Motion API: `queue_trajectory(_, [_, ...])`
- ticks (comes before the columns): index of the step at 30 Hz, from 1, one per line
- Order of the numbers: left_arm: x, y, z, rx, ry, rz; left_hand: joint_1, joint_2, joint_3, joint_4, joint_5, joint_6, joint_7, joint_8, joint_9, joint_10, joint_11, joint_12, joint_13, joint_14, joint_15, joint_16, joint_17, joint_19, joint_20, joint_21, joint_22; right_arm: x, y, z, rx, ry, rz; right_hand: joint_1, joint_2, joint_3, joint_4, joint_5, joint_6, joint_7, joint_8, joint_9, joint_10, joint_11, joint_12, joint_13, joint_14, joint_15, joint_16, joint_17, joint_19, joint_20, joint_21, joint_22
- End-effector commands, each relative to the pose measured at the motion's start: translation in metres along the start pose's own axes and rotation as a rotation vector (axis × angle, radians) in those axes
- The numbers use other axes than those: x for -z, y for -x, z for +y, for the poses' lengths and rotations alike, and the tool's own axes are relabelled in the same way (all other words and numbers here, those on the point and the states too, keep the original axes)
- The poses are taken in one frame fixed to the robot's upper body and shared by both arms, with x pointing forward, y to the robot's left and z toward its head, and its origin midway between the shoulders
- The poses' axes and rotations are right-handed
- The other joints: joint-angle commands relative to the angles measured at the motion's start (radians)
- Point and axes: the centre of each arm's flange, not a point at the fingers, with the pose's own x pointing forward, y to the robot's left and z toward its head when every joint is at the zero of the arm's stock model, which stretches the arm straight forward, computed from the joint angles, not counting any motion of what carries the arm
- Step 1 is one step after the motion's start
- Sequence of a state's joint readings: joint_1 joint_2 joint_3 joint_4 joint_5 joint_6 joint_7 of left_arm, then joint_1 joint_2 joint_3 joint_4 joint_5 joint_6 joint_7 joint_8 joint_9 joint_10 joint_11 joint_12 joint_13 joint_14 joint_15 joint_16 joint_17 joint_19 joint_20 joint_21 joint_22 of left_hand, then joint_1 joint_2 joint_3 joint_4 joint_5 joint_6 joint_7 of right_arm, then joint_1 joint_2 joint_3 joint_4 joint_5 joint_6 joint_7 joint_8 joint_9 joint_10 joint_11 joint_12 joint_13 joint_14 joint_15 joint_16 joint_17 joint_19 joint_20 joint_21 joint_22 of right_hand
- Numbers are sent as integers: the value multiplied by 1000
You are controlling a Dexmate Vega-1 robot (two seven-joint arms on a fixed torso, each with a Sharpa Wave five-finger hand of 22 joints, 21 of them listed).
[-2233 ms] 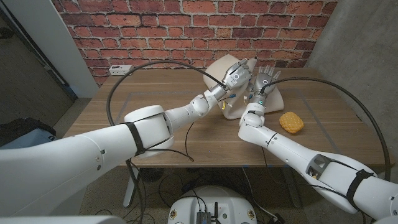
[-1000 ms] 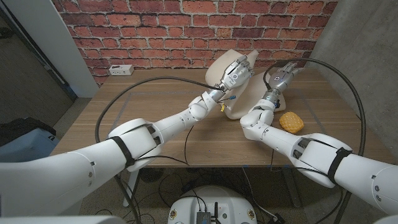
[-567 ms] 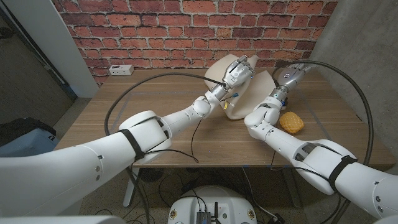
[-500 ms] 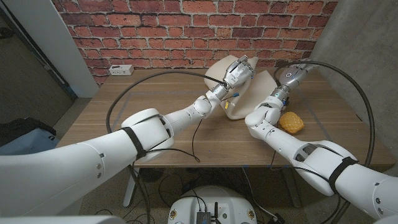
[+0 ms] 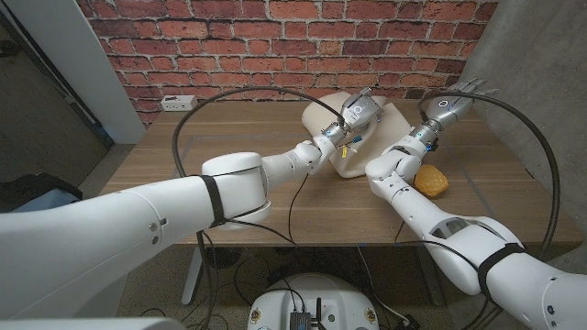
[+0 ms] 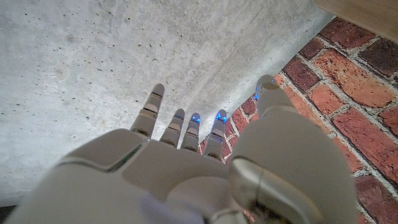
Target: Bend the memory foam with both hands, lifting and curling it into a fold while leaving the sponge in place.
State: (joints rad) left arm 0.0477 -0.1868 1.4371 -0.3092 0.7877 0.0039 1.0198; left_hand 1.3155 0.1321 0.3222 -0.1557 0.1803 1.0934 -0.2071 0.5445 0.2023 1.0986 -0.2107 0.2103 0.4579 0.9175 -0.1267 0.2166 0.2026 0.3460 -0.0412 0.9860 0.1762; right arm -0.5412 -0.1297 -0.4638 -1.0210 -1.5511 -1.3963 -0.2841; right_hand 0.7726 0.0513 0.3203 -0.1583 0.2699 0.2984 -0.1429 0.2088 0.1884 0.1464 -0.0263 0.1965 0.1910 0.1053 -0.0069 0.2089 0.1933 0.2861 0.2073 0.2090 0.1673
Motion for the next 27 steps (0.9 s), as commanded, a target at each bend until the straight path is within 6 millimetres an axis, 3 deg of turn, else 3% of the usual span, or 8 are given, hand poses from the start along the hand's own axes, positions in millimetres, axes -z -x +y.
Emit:
queue_trajectory(1, [-10,-14,-4,97,136,53,-9,4,-9,-1,-2,15,2,-10,-5,2,7,2,-1,-3,-118,-2,1,10,-83,-2,2,15,-6,-8,25,-30,60,-5,-5,2,3,-3,5,3,-1,5,2,6,4,2,0,9,2,3,1,5,0,3])
queue_trajectory(10, [-14,-26,-10,207,306,144,-3,-5,-13,-3,-1,37,12,-49,-8,-60,11,-9,-22,-77,-116,-28,-14,31,-35,-22,-4,21,-5,-14,31,-56,63,-9,-6,2,6,-6,6,4,-2,5,3,10,4,2,1,9,2,3,-1,5,-3,3])
queue_trajectory(15, [-16,-31,-14,278,365,193,-15,-21,-21,4,-2,-26,24,-92,-5,-117,12,-14,-33,-119,-114,-30,-16,42,-26,-45,-7,24,-4,-17,38,-63,61,-13,-6,1,8,-8,5,5,-4,5,3,9,4,2,9,4,5,4,-1,4,-5,4])
queue_trajectory(20, [-16,-35,-22,377,394,235,-93,-65,-64,19,12,-364,-2,-275,-2,-281,10,-25,-59,-214,-104,-34,-20,59,-7,-103,-7,26,-4,-20,42,-68,57,-15,-6,1,10,-11,3,6,-5,5,3,9,3,2,18,1,8,5,0,4,-6,4])
queue_trajectory(21, [-17,-35,-22,392,391,237,-123,-77,-81,27,17,-501,-3,-346,-4,-363,12,-27,-70,-269,-100,-37,-20,45,5,-127,-7,27,-3,-20,44,-68,55,-16,-6,1,11,-11,3,5,-5,5,3,10,3,2,19,0,9,5,0,4,-6,4])
queue_trajectory(22, [-17,-36,-25,422,396,251,-155,-93,-102,35,22,-607,-3,-374,-6,-435,15,-29,-80,-318,-97,-38,-20,41,9,-145,-6,28,-3,-21,42,-70,53,-17,-6,1,11,-12,3,5,-6,5,1,6,3,2,21,0,9,5,0,4,-6,4])
queue_trajectory(26, [-16,-37,-28,476,372,265,-235,-135,-169,55,56,-941,46,-382,-15,-699,61,-39,-115,-505,-57,-42,-23,-25,44,-217,-6,30,-3,-21,43,-67,46,-19,-7,1,12,-14,0,4,-7,5,1,8,3,3,25,-1,11,5,0,4,-7,4])
queue_trajectory(27, [-16,-37,-28,482,365,268,-250,-141,-185,59,67,-990,45,-375,-17,-778,51,-39,-126,-546,-52,-41,-25,-49,45,-240,-6,31,-3,-21,42,-67,44,-20,-7,1,12,-14,0,4,-7,5,2,9,3,3,25,-1,11,5,0,4,-8,4])
